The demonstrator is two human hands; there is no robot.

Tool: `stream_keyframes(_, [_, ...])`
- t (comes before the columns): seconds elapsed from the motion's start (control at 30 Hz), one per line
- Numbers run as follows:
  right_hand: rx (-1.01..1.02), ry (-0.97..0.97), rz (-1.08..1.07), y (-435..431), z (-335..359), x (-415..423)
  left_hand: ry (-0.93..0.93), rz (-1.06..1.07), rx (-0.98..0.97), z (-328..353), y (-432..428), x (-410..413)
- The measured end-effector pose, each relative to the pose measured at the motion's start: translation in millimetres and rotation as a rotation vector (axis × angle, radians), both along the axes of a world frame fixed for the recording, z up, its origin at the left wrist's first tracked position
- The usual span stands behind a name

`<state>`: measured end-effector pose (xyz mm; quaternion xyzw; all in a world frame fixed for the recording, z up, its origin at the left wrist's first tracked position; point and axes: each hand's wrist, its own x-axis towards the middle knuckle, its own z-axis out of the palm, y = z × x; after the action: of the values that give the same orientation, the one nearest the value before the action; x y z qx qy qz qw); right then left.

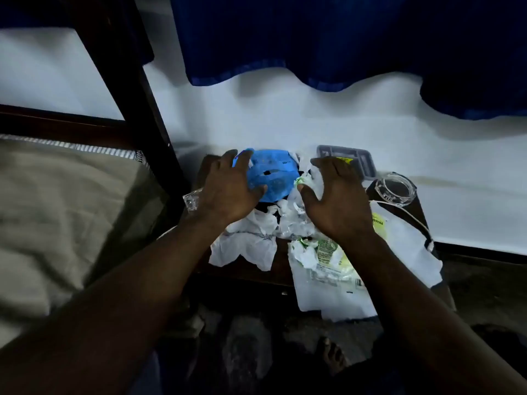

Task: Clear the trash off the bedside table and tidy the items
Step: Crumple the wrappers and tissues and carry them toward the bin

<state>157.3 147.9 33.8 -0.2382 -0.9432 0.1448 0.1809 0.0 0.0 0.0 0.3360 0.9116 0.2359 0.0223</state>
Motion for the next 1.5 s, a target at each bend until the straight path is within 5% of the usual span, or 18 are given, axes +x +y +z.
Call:
stream_keyframes(0.23, [0.026, -0.024, 0.023, 6.7, -8.0, -7.5, -0.074, 0.096, -0.154, -4.6, 48.8, -18.9])
stream_keyframes(0.47, [0.0, 0.009, 0.018, 14.5, -9.7, -0.8, 0.073, 0.126, -0.211, -21.5, 68.3, -18.4])
stream_keyframes(0.67, [-0.019, -0.001, 0.015, 20.3, -8.2, 1.7, -0.056, 0.114, -0.262, -25.2, 68.8, -31.2])
stream_keyframes(1.07, [-0.013, 0.04, 0.013, 20.3, -6.9, -3.3, 0.176, 0.101, 0.123, 18.1, 67.0, -35.4])
stream_keyframes(1.27, [0.029, 0.156, 0.058, 6.3, -0.4, -7.9, 0.028, 0.183, 0.44, 46.3, 50.7, -37.7])
stream_keyframes(1.5, [0.046, 0.111, 0.17, -13.2, 2.6, -13.8, -0.019, 0.267, 0.446, 67.9, 11.5, -21.8])
